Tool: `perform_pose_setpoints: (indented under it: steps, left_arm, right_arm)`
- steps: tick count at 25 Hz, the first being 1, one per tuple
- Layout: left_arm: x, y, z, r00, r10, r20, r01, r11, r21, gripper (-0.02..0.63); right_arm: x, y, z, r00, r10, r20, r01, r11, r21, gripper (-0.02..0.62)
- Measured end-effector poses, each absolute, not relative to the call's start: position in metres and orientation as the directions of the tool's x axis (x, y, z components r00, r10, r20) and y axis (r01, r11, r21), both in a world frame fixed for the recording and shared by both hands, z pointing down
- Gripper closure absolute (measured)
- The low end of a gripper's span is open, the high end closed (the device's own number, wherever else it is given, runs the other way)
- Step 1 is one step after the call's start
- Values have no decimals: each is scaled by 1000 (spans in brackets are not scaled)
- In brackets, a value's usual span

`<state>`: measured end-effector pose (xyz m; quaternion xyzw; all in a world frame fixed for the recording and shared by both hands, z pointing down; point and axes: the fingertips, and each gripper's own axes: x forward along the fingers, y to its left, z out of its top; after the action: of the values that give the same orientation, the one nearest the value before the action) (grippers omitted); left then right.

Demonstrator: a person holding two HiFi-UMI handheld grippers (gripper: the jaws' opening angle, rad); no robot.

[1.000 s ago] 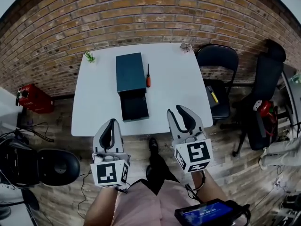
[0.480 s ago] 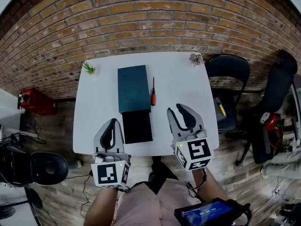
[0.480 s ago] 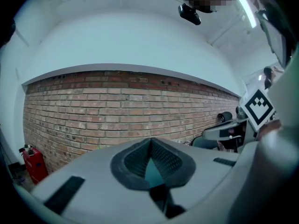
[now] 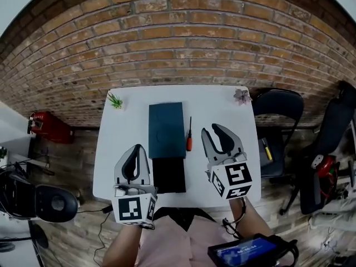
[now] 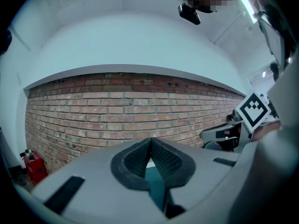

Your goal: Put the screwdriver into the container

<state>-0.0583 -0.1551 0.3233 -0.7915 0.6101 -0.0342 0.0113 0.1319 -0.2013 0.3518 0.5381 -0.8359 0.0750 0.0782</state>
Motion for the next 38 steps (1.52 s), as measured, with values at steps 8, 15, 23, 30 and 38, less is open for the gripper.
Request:
perform_pose_setpoints:
  steps: [8,15,23,30,38]
  left_arm:
    - [-79,-189,336,239,-970,47,-970,-241,-37,594]
    - [-94,-218,368,266,-956,120,-963,-270,-16,595]
    - [-107,-232,396,281,-942,184,-957,-289,-20,594]
    - [-114,-243,422,275,-930,244,-956,-291,-28,594]
    - [-127,-247,444,246,-923,295,-963,-267,-33,594]
  right_arm:
    - [118,-240,371,-398,-877,269,-914,405,-34,476]
    - [115,-258,430,-350,-852,390,-934,348,-77,472]
    - [111,-261,502,-334,-772,541,-941,306,-145,459]
    - [106,-253,555,-341,-695,633,-938,291,-186,459]
    - [97,-243,587,-368,-634,680,-929,279,-243,448]
